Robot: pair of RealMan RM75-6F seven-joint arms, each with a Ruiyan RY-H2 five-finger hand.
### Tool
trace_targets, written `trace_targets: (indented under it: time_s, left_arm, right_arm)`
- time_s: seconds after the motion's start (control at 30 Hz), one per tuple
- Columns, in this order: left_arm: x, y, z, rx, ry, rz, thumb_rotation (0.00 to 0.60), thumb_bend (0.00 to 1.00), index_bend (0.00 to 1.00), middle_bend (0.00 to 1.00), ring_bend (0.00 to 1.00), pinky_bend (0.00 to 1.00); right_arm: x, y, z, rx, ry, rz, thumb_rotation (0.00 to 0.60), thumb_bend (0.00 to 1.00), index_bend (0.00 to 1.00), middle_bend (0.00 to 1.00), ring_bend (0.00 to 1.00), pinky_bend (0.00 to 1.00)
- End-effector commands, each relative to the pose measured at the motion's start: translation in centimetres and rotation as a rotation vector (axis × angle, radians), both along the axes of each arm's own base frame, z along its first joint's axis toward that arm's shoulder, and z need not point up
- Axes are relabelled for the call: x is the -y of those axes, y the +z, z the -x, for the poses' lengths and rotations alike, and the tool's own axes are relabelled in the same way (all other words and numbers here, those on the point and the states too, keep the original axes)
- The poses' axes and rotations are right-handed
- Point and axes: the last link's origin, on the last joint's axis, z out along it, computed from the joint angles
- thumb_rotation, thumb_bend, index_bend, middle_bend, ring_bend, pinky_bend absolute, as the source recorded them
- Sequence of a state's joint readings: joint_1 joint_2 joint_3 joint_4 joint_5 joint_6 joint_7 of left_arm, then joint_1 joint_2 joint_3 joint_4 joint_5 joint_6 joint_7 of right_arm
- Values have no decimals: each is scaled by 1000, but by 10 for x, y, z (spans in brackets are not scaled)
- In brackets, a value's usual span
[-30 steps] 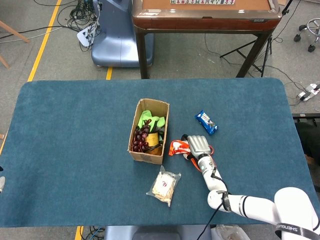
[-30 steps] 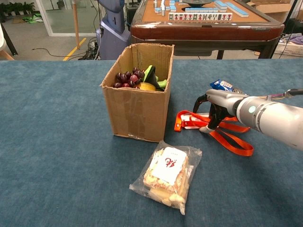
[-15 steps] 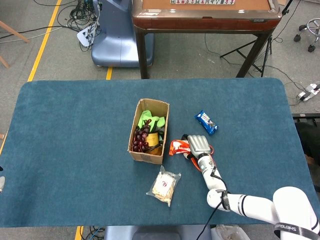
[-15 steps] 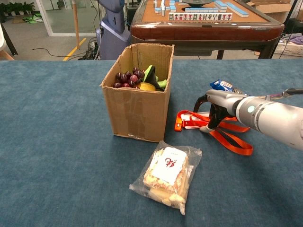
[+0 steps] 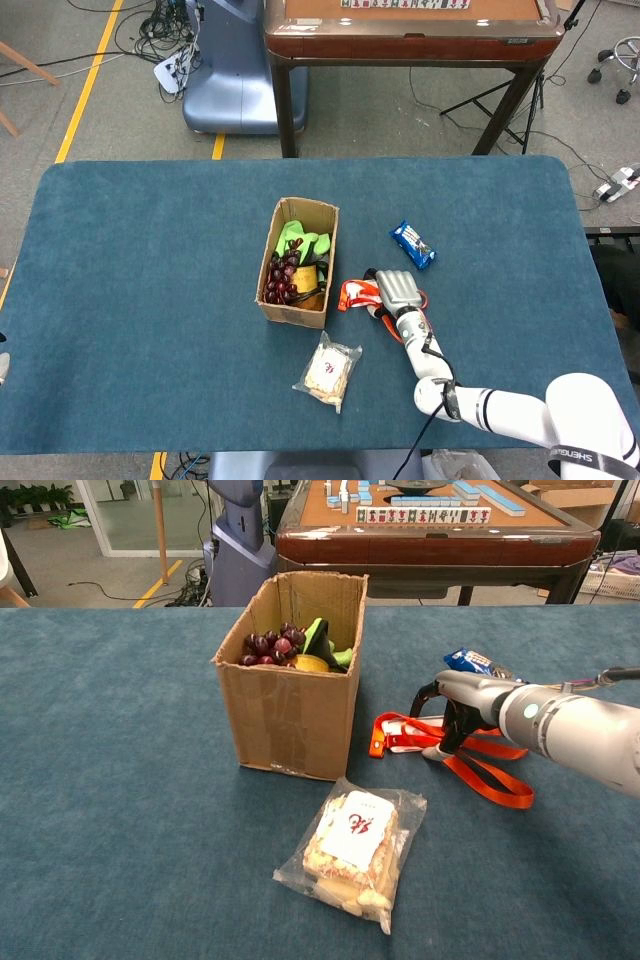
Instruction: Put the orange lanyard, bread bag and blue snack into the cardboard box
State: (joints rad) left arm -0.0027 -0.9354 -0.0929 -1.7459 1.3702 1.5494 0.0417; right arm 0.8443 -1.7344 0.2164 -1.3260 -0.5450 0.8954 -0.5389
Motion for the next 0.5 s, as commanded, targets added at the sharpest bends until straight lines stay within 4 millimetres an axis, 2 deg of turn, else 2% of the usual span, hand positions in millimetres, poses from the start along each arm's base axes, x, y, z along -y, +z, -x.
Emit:
trace_targets:
  time_s: [0.03,0.27,0.5]
  left_arm:
    - [0,0,0,1,0,1,600,351,468,551,377,601]
    - [0,1,0,3,1,1,600,351,468,551,377,601]
    - [0,0,0,-1,2,3,600,351,468,551,377,601]
  right_arm:
    - [0,0,0,1,1,0,600,373,455,1000,1000,1000]
    - [-3,5,-3,19,10,2,600,387,482,1000,1000,1000]
    - [-11,21,-12,35,44,20,600,391,490,1000,1000,1000]
